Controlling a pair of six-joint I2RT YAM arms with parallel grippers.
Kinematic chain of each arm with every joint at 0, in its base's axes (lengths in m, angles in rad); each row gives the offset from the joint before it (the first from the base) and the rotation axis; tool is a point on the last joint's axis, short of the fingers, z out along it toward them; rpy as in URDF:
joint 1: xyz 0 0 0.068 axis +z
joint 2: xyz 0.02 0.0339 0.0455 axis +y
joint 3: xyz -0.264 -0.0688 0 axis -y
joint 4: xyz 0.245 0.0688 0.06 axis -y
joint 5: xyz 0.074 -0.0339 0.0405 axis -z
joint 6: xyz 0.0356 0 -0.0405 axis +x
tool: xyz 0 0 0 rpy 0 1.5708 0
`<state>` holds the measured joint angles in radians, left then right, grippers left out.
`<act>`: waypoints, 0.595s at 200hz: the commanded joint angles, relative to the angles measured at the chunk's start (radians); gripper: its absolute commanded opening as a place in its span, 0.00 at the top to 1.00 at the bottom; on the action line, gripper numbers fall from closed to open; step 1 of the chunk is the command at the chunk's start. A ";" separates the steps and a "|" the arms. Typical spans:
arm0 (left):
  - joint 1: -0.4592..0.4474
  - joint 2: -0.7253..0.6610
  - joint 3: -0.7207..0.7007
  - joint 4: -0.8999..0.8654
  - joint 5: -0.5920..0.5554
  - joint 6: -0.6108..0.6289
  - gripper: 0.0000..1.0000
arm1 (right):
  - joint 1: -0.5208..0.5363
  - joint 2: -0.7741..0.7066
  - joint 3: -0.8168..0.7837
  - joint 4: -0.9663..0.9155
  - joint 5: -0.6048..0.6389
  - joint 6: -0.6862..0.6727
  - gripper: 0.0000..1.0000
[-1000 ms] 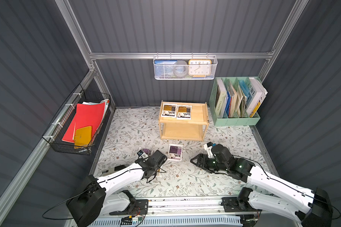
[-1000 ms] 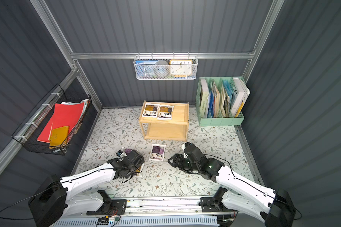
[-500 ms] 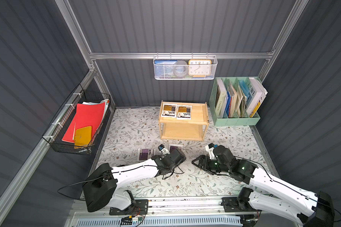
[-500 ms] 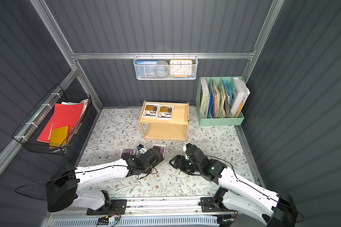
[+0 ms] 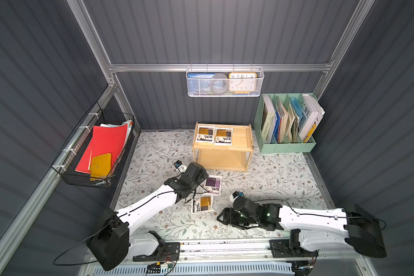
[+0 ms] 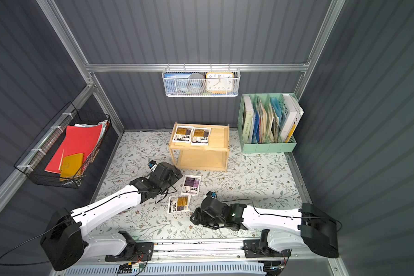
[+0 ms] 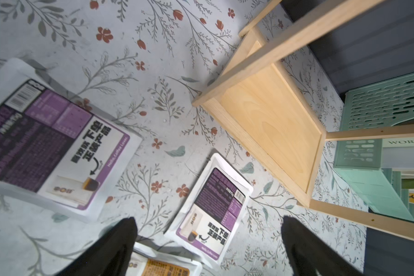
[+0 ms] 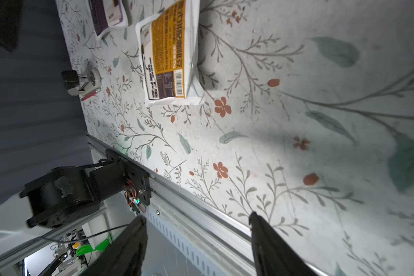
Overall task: Place the bagged coffee beans on the shelf by color
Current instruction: Move the bagged coffee beans to the center of the board, then adjust the bagged coffee beans at the center of the board.
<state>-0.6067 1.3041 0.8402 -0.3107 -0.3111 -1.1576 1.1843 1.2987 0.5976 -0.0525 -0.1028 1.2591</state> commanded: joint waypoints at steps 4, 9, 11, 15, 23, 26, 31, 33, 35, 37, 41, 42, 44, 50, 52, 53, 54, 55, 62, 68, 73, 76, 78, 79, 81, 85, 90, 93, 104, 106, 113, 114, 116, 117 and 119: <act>0.043 0.025 0.029 0.001 0.034 0.135 0.00 | 0.017 0.123 0.050 0.164 0.039 0.050 0.29; 0.050 0.025 0.031 0.002 0.035 0.141 0.00 | 0.018 0.147 0.056 0.188 0.037 0.056 0.29; 0.053 0.025 0.032 0.002 0.035 0.144 0.00 | 0.017 0.156 0.059 0.197 0.038 0.059 0.29; 0.058 0.024 0.033 0.002 0.035 0.147 0.00 | 0.018 0.175 0.064 0.217 0.036 0.065 0.29; 0.066 0.021 0.036 -0.002 0.035 0.150 0.00 | 0.018 0.212 0.073 0.252 0.035 0.078 0.29; 0.070 0.019 0.037 -0.003 0.035 0.152 0.00 | 0.016 0.226 0.076 0.264 0.034 0.084 0.29; 0.073 0.016 0.038 -0.004 0.035 0.154 0.00 | 0.018 0.247 0.082 0.287 0.033 0.094 0.29; 0.075 0.015 0.039 -0.005 0.035 0.154 0.00 | 0.018 0.256 0.084 0.295 0.033 0.097 0.29; 0.077 0.013 0.039 -0.005 0.035 0.155 0.00 | 0.017 0.263 0.086 0.304 0.031 0.101 0.29; 0.077 0.012 0.038 -0.006 0.037 0.156 0.00 | 0.017 0.272 0.087 0.312 0.030 0.104 0.29; 0.080 0.010 0.039 -0.007 0.037 0.157 0.00 | 0.017 0.287 0.091 0.326 0.029 0.113 0.29; 0.080 0.009 0.039 -0.008 0.037 0.158 0.00 | 0.017 0.291 0.093 0.331 0.028 0.115 0.29; 0.080 0.008 0.040 -0.008 0.039 0.159 0.00 | 0.017 0.299 0.095 0.337 0.030 0.121 0.29; 0.082 0.007 0.040 -0.010 0.040 0.160 0.00 | 0.016 0.322 0.096 0.360 0.031 0.137 0.29; 0.083 0.006 0.040 -0.011 0.041 0.161 0.00 | 0.017 0.329 0.096 0.369 0.031 0.143 0.29; 0.084 0.006 0.040 -0.012 0.042 0.162 0.00 | 0.017 0.333 0.096 0.373 0.031 0.145 0.29; 0.084 0.006 0.041 -0.013 0.042 0.162 0.00 | 0.017 0.336 0.096 0.379 0.032 0.148 0.29; 0.084 0.006 0.041 -0.012 0.042 0.162 0.00 | 0.017 0.339 0.096 0.385 0.032 0.152 0.29; 0.085 0.007 0.043 -0.014 0.045 0.165 0.00 | 0.017 0.364 0.094 0.415 0.041 0.175 0.29; 0.085 0.007 0.043 -0.017 0.049 0.167 0.00 | 0.015 0.383 0.089 0.443 0.050 0.200 0.29; 0.085 0.007 0.041 -0.018 0.052 0.167 0.00 | 0.014 0.399 0.084 0.472 0.056 0.214 0.29; 0.085 0.006 0.041 -0.019 0.054 0.167 0.00 | 0.011 0.407 0.081 0.490 0.059 0.224 0.29; 0.086 0.006 0.040 -0.019 0.056 0.167 0.00 | 0.010 0.414 0.079 0.500 0.062 0.230 0.29; 0.086 0.006 0.040 -0.019 0.057 0.167 0.00 | 0.010 0.417 0.077 0.506 0.062 0.235 0.29; 0.086 0.006 0.040 -0.020 0.057 0.168 0.00 | 0.008 0.422 0.077 0.517 0.064 0.242 0.29; 0.086 0.004 0.039 -0.021 0.058 0.168 0.00 | 0.004 0.434 0.073 0.537 0.068 0.257 0.29; 0.086 0.001 0.036 -0.023 0.059 0.168 0.00 | 0.000 0.447 0.068 0.563 0.070 0.274 0.29; 0.086 -0.001 0.034 -0.025 0.059 0.167 0.00 | -0.005 0.456 0.063 0.581 0.070 0.283 0.29; 0.086 -0.010 0.028 -0.027 0.061 0.167 0.00 | -0.019 0.483 0.054 0.636 0.075 0.313 0.29; 0.087 -0.013 0.027 -0.027 0.062 0.166 0.00 | -0.022 0.488 0.053 0.643 0.075 0.317 0.29; 0.086 -0.018 0.022 -0.031 0.063 0.165 0.00 | -0.033 0.502 0.049 0.669 0.076 0.330 0.29; 0.086 -0.019 0.022 -0.031 0.064 0.165 0.00 | -0.035 0.502 0.048 0.672 0.076 0.331 0.29; 0.085 -0.021 0.022 -0.032 0.063 0.165 0.00 | -0.039 0.505 0.047 0.679 0.075 0.335 0.29; 0.086 -0.022 0.022 -0.033 0.064 0.165 0.00 | -0.041 0.508 0.046 0.682 0.075 0.336 0.29; 0.087 -0.024 0.021 -0.035 0.065 0.165 0.00 | -0.046 0.510 0.045 0.686 0.075 0.338 0.29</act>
<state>-0.5247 1.3167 0.8562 -0.3141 -0.2581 -1.0168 1.1770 1.7515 0.6785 0.5320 -0.0612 1.5120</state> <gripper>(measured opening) 0.999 0.709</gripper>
